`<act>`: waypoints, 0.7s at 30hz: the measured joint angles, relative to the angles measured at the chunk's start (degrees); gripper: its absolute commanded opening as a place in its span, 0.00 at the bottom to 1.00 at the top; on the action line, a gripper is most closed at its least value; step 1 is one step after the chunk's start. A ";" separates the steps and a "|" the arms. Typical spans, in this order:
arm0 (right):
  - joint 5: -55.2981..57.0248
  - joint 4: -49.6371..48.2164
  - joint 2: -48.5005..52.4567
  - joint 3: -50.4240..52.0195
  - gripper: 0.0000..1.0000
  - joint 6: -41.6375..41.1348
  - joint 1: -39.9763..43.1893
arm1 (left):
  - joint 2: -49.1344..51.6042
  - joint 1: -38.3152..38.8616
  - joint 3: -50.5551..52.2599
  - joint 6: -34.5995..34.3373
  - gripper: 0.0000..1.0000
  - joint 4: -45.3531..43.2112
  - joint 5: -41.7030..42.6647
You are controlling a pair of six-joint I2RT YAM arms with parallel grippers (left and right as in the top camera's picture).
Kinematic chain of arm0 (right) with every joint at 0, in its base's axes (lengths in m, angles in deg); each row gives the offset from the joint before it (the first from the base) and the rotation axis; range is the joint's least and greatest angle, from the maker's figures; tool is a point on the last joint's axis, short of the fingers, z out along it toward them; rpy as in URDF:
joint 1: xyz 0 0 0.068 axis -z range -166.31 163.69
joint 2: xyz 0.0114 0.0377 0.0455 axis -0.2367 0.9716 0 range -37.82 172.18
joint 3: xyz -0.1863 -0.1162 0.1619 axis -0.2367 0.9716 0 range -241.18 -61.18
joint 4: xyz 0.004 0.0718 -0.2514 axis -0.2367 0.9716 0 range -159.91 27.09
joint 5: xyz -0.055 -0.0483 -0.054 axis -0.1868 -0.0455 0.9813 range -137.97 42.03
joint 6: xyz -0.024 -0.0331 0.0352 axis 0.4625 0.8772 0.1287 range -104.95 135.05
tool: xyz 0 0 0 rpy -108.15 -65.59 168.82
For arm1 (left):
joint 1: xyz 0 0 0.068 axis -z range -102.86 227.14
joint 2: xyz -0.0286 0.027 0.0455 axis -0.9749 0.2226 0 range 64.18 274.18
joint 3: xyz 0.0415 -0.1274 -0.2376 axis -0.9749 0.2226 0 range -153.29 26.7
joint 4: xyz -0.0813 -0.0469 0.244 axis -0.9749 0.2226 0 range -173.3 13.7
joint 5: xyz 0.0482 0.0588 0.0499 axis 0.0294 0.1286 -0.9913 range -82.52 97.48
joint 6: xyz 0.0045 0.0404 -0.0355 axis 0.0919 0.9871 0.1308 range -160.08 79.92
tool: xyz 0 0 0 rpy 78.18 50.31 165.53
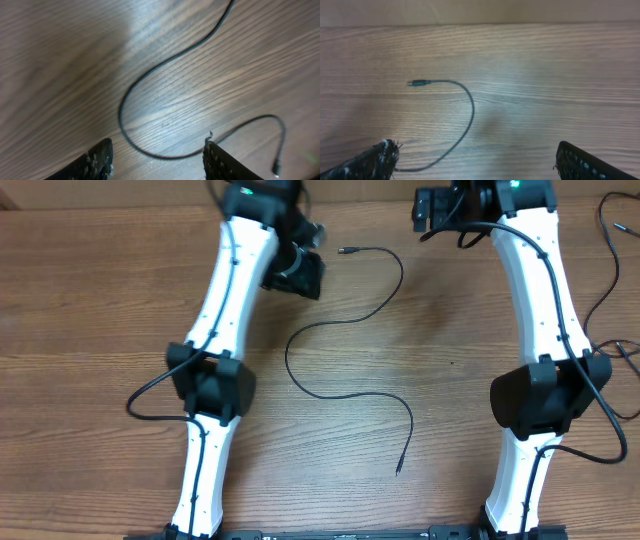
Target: Untangle cables
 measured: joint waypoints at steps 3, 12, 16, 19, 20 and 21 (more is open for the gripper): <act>1.79 2.86 -0.55 -1.77 1.00 0.66 -0.28 | 1.16 2.78 5.55 -1.05 0.58 -4.11 -3.61; 3.17 8.07 -0.61 -1.90 1.00 2.80 -0.44 | 3.74 5.53 18.23 -0.98 0.57 -15.82 -16.81; 3.37 8.22 -0.61 -1.90 1.00 3.30 -0.42 | 3.74 4.39 18.40 -1.01 0.55 -17.22 -20.04; 3.54 8.24 -0.61 -1.90 1.00 3.52 -0.44 | 3.74 3.67 18.93 -1.01 0.55 -18.16 -19.63; 3.52 8.22 -0.61 -1.90 1.00 3.63 -0.44 | 3.74 3.56 19.37 -0.98 0.55 -18.51 -18.91; 3.52 8.24 -0.61 -1.90 1.00 3.63 -0.44 | 3.69 3.30 19.67 -1.01 0.55 -18.84 -18.29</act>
